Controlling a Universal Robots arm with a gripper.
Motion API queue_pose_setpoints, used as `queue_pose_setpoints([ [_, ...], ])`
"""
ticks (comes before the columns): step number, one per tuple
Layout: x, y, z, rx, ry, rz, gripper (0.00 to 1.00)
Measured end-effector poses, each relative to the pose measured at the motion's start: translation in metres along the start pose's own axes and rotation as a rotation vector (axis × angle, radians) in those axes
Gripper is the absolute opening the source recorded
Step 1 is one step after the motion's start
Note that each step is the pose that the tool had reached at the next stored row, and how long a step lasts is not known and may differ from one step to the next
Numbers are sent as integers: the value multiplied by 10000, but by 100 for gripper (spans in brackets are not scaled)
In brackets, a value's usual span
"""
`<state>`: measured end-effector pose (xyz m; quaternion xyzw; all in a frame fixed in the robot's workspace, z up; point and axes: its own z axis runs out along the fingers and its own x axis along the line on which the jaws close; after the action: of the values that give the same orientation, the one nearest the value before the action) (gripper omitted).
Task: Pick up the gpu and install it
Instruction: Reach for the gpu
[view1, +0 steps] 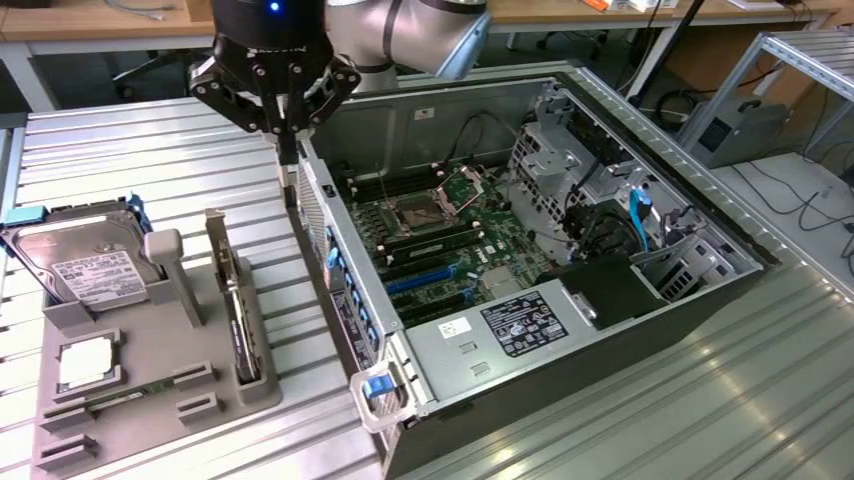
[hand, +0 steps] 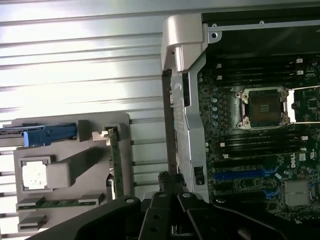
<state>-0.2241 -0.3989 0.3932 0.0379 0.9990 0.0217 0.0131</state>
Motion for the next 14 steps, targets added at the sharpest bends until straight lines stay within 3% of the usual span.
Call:
queue_pose_setpoints([
  [9,297,-22,-8,1,0,-1,11],
  [14,393,-30,-10,0,0,0,11],
])
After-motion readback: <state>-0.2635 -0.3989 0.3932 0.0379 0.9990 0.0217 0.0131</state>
